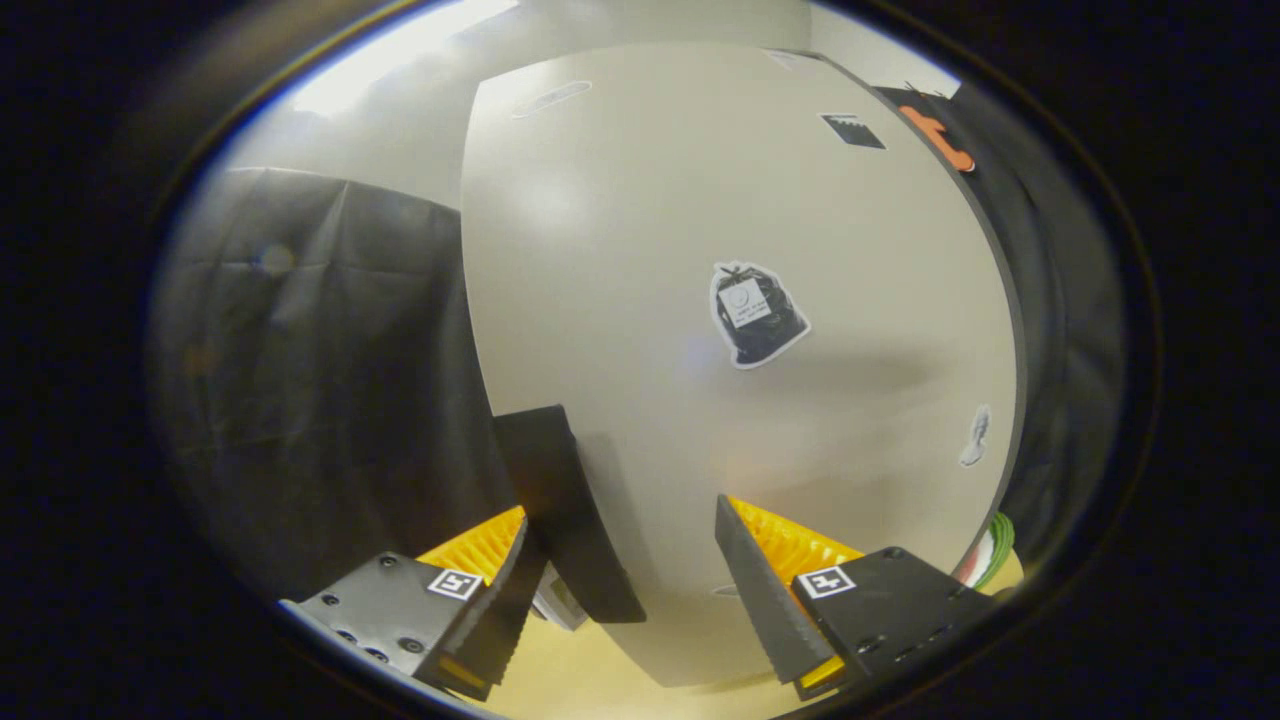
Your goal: Open the shoe cabinet door, grab the shoes and put them into the shoe cabinet, then close the shoe cabinet door.
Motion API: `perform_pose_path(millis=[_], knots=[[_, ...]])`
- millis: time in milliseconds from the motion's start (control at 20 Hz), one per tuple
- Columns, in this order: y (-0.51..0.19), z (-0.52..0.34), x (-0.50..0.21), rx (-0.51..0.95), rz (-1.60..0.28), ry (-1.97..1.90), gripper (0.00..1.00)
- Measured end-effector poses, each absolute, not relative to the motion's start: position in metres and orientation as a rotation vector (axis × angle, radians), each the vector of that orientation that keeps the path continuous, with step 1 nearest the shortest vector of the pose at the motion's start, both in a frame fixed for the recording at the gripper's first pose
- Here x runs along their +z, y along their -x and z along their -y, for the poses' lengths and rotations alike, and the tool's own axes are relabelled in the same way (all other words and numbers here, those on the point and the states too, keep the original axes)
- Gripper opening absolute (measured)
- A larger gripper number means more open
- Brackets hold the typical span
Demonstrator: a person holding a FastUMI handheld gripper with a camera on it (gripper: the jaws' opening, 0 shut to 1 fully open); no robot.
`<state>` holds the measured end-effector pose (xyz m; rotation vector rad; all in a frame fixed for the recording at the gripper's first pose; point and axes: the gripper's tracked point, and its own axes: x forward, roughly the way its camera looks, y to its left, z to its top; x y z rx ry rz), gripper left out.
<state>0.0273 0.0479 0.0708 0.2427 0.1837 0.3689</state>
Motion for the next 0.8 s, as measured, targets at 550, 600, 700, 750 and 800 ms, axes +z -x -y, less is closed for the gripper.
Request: perform_pose_path(millis=[550, 600, 700, 750, 800], knots=[[-0.0227, -0.0507, 0.0676, 0.377, -0.182, -0.249, 0.98], [-0.0224, -0.0505, 0.0661, 0.380, -0.190, -0.255, 0.98], [-0.0220, -0.0511, 0.0649, 0.389, -0.200, -0.270, 0.98], [-0.0227, -0.0517, 0.0643, 0.385, -0.197, -0.272, 0.98], [-0.0226, -0.0510, 0.0644, 0.381, -0.194, -0.272, 0.98]])
